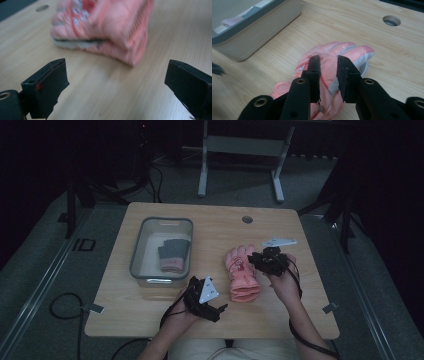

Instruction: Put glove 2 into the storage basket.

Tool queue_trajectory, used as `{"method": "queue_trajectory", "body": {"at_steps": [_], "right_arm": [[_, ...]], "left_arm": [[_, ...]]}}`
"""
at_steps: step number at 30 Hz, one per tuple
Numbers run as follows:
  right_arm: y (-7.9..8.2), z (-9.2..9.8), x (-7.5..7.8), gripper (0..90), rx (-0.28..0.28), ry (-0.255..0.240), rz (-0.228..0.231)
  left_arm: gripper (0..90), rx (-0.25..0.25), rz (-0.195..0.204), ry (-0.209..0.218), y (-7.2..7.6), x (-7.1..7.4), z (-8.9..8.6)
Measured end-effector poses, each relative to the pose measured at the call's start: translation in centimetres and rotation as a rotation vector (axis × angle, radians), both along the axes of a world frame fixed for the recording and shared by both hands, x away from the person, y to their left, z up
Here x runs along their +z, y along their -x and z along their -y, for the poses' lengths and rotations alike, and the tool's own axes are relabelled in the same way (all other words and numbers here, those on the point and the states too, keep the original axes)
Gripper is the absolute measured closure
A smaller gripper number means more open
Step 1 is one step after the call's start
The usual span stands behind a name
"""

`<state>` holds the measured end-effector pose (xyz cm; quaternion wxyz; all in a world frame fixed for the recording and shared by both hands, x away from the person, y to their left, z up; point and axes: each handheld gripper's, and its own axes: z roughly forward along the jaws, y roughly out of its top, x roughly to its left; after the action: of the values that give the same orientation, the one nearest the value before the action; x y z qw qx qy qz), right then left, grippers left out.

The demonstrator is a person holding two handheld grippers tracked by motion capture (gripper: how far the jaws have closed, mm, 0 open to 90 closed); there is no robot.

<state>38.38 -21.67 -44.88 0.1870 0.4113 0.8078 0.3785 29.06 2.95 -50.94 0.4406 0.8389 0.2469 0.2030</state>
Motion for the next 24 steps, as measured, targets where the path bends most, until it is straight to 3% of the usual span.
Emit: {"method": "queue_trajectory", "body": {"at_steps": [1, 2, 3, 7, 8, 9, 11, 13, 15, 18, 22, 24], "right_arm": [[-0.1, -0.1, 0.1, 71.1, -0.001, 0.005, 0.003], [-0.1, -0.1, 0.1, 71.1, -0.001, 0.005, 0.003], [-0.2, -0.2, 0.1, 70.3, -0.002, 0.007, 0.005], [-0.7, -0.9, -0.4, 68.3, -0.007, 0.018, 0.010], [-0.7, -0.9, -0.4, 68.3, -0.007, 0.018, 0.010], [-0.7, -0.9, -0.6, 68.0, -0.010, 0.018, 0.014], [-1.0, -0.6, -1.7, 63.8, -0.028, 0.028, -0.006], [-1.2, -0.1, -2.7, 59.8, -0.043, 0.044, -0.029], [-1.4, 0.5, -3.7, 57.1, -0.041, 0.039, -0.084], [-1.8, 1.3, -5.0, 54.8, -0.034, 0.050, -0.132], [-2.3, 1.9, -5.6, 51.2, -0.018, 0.062, -0.174], [-2.6, 1.9, -5.9, 51.1, -0.005, 0.070, -0.200]], "left_arm": [[4.5, 0.010, -0.022, 0.027, -0.4, 0.7, 0.0], [5.1, 0.010, -0.022, 0.027, -0.4, 0.7, 0.0], [5.1, 0.028, -0.052, 0.037, -1.5, 1.9, 0.3], [12.3, 0.073, -0.062, 0.011, -3.9, 3.7, 1.2], [13.9, 0.073, -0.062, 0.011, -3.9, 3.7, 1.2], [13.9, 0.128, -0.066, -0.015, -5.7, 4.4, 1.9], [17.8, 0.156, -0.120, -0.012, -7.3, 4.3, 2.4], [17.7, 0.171, -0.179, -0.014, -8.7, 3.8, 3.0], [17.8, 0.189, -0.225, -0.038, -10.0, 2.8, 3.6], [17.7, 0.210, -0.341, -0.039, -11.7, 0.9, 4.0], [18.8, 0.196, -0.478, 0.007, -12.9, -1.3, 4.3], [21.2, 0.193, -0.517, 0.024, -13.3, -2.0, 4.3]]}}
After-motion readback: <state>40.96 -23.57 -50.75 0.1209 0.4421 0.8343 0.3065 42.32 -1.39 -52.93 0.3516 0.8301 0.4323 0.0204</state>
